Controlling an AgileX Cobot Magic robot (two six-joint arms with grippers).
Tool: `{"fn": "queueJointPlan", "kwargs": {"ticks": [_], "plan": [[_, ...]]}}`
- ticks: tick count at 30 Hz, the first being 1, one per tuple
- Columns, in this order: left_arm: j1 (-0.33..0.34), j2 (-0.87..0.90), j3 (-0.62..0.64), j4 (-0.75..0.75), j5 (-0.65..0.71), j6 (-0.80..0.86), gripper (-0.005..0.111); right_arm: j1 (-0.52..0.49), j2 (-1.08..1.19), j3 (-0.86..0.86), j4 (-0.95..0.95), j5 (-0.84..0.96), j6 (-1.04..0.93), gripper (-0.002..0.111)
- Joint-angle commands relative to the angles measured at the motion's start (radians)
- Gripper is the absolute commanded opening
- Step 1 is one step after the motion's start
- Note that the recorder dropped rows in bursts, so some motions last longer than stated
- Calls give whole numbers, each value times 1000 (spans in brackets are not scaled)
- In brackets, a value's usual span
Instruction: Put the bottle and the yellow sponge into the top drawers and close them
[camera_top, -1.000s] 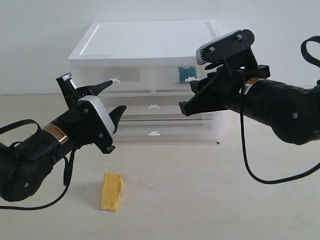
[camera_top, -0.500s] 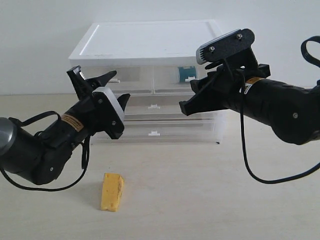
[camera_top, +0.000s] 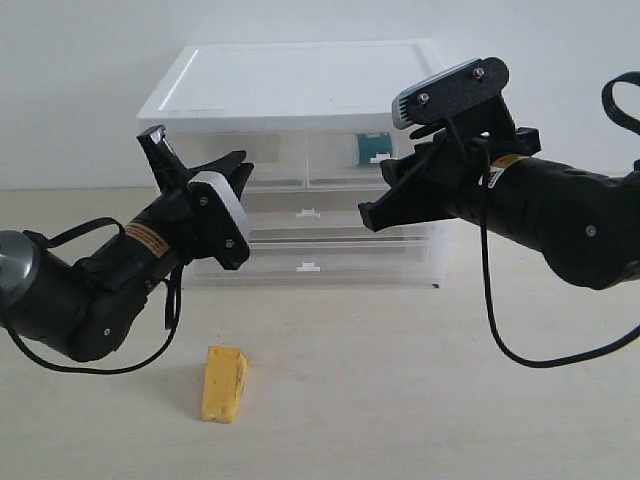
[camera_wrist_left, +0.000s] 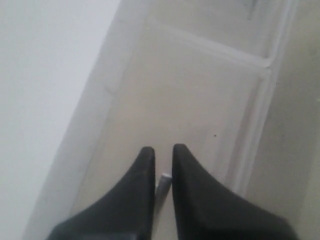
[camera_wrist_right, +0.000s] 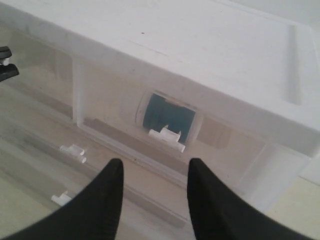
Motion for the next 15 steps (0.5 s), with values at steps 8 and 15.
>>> {"fn": "queueJointPlan", "kwargs": {"ticks": [8, 15], "plan": [[-47, 5, 45, -89, 17, 172, 4, -1, -9, 3, -2, -13, -11, 37], [-61, -13, 106, -101, 17, 215, 4, -1, -9, 3, -2, -13, -11, 37]]}}
